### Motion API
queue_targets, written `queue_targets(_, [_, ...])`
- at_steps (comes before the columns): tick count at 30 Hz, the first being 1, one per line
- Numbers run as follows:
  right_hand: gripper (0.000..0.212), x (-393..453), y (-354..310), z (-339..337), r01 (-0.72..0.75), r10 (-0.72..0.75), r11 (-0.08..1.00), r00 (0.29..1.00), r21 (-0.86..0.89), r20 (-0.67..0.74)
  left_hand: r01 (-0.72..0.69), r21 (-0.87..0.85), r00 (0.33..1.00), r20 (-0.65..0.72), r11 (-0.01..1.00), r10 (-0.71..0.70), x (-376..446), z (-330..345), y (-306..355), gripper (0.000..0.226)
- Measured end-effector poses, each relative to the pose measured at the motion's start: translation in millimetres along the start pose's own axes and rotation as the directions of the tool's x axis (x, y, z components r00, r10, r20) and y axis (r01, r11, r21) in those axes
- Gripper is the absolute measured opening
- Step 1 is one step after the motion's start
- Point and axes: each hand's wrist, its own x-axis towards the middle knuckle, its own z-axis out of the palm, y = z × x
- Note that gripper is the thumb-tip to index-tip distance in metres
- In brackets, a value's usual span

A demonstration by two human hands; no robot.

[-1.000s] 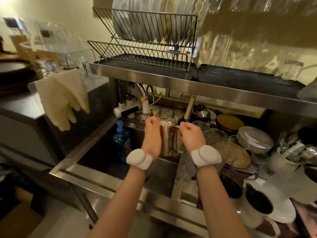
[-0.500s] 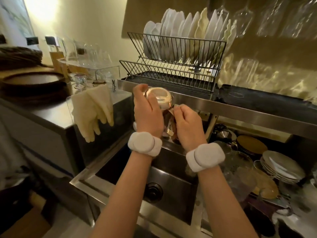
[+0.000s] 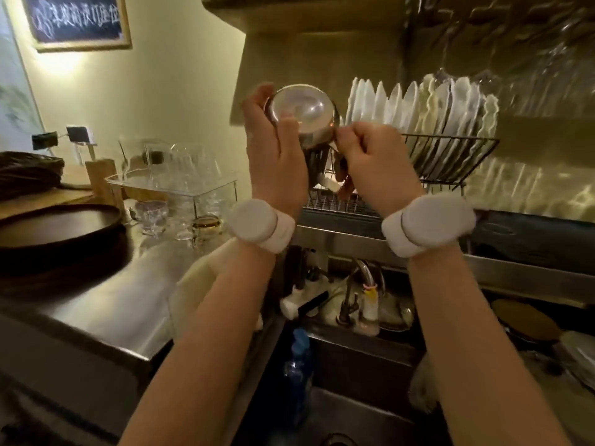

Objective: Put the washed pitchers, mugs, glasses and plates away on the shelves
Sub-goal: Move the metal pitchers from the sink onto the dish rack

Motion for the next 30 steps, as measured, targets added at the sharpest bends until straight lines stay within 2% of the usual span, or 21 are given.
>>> queue_targets(4, [0.019, 40.6, 3.7, 20.8, -0.011, 0.011, 0.996, 1.000, -0.092, -0.004, 0.029, -0.041, 0.984, 0.176, 0.999, -0.021, 46.3, -14.4, -40.1, 0.026])
queue_targets(11, [0.018, 68.5, 30.1, 44.5, -0.091, 0.109, 0.973, 0.991, -0.214, 0.074, 0.266, -0.087, 0.899, 0.382, 0.960, -0.214, 71.5, -28.3, -102.4, 0.024])
queue_targets(15, [0.022, 76.9, 40.8, 55.4, -0.120, 0.140, 0.964, 0.988, -0.238, 0.066, 0.373, -0.119, 0.885, 0.344, 0.920, -0.314, 76.2, -27.8, -118.0, 0.025])
queue_targets(19, [0.018, 86.9, 49.9, 62.3, -0.137, 0.150, 0.958, 0.988, -0.250, 0.032, 0.410, -0.158, 0.890, 0.286, 0.898, -0.355, 77.7, -19.2, -123.8, 0.027])
queue_targets(25, [0.018, 87.2, 72.1, 65.0, -0.214, 0.234, 0.933, 0.972, -0.290, 0.036, 0.313, -0.049, 0.923, 0.252, 0.949, -0.291, 59.6, -11.9, -139.7, 0.032])
queue_targets(30, [0.020, 84.3, 87.1, 71.7, -0.280, 0.305, 0.912, 0.952, -0.298, 0.038, 0.283, 0.042, 0.923, 0.261, 0.958, -0.284, 47.2, -11.8, -154.5, 0.034])
